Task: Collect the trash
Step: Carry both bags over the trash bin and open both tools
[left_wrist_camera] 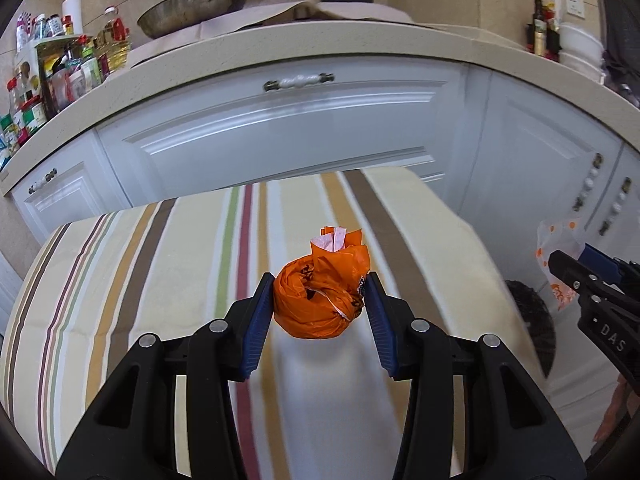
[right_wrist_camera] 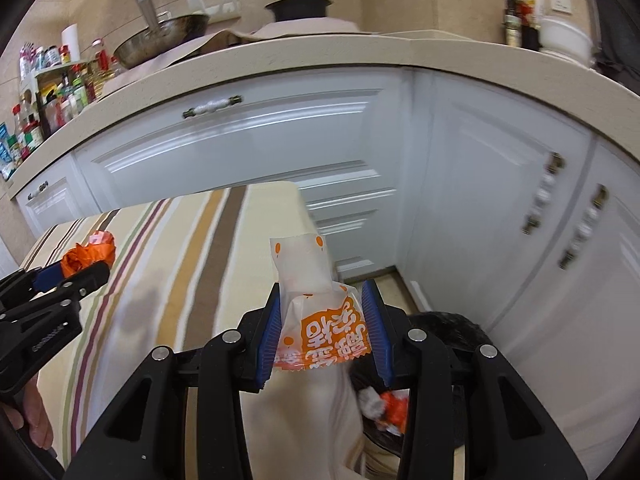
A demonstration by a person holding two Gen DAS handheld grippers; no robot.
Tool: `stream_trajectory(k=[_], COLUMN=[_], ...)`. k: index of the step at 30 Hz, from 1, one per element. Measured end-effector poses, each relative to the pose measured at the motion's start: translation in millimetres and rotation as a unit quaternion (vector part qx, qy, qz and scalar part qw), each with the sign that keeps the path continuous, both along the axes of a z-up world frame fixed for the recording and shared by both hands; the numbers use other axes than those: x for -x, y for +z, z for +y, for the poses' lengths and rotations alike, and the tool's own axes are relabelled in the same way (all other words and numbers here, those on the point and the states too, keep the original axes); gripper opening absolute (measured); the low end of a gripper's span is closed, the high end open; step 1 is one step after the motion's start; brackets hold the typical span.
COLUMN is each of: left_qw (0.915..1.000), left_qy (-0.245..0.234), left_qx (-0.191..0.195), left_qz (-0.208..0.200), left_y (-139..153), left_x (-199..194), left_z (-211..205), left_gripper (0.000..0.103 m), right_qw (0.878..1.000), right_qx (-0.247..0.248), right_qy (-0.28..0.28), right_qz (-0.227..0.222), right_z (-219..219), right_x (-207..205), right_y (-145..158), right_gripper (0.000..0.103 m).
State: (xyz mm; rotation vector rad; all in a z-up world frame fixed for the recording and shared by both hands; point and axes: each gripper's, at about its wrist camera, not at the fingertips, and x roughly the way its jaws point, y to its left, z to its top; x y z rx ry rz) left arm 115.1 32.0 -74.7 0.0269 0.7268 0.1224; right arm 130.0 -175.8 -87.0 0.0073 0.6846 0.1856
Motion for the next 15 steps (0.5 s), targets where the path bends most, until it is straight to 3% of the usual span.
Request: stream_trajectory(k=[15], left_qw=[0.9935], left_qy=[-0.113], left_qx=[-0.006], left_qz=[-0.017], left_y=[12], left_x=[43], left_z=[-121], left_gripper=[0.044], right_qw=[0.994], right_qx=[-0.003], right_qy=[-0.104], right_qz=[-0.029], right_z=[-106], right_x=[73], right_y=[11], right_gripper=[0.040])
